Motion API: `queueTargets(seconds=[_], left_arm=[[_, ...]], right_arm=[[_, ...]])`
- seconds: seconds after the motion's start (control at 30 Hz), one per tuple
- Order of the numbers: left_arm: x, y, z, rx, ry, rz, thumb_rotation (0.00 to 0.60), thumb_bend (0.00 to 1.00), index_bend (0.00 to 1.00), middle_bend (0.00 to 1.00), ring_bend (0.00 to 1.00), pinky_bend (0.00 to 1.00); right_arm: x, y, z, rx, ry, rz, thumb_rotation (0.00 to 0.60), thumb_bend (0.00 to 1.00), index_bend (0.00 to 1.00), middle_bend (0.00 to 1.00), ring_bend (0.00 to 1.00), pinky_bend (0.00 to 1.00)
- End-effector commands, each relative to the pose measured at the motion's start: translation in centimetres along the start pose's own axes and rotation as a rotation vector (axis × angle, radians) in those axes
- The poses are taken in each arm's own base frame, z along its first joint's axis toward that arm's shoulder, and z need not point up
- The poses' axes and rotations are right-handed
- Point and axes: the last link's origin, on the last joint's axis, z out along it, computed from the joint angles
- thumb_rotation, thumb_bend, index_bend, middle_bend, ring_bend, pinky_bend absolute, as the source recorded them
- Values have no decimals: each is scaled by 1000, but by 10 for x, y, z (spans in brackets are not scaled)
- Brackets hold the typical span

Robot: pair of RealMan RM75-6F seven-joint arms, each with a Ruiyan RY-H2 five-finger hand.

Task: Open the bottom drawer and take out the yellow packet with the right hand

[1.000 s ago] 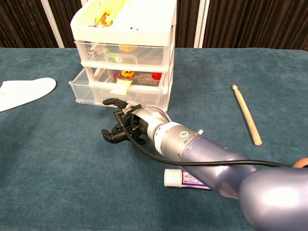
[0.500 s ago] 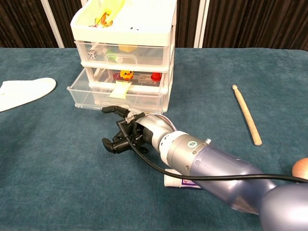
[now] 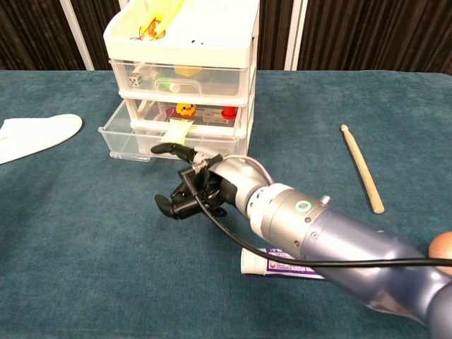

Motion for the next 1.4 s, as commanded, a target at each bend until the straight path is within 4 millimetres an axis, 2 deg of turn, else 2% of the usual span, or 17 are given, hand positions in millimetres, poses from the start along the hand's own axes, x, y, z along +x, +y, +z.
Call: queueTargets(seconds=[0.03,0.17,0.43,0.57,0.93,1.4], left_arm=[[0,0,0,0,-1,1,600,512,27,0,0,0],[-1,1,0,-1,-3,0,600,512,27,0,0,0],[-1,0,0,2,-6,2,600,512,27,0,0,0],[-1,0,0,4,-7,2,600,511,27,0,0,0],[-1,0,0,9,-12,2,600,512,27,0,0,0],[-1,0,0,15,-23,1,600,512,29,0,0,0]], right_arm=[[13,-10,-4,33,31,-57,600,537,107,950,938,984],[22,-20,-7,51,46,-122,600,536,106,952,941,990],[25,-31,-6,45,36,-212,600,536,107,977,967,1000],[25,-33,-2,34,50,-293,600,536,118,1000,999,1000],[26,-37,4,-75,104,-450,600,536,130,1000,1000,1000],[19,-39,6,-142,83,-498,600,539,179,1000,1000,1000]])
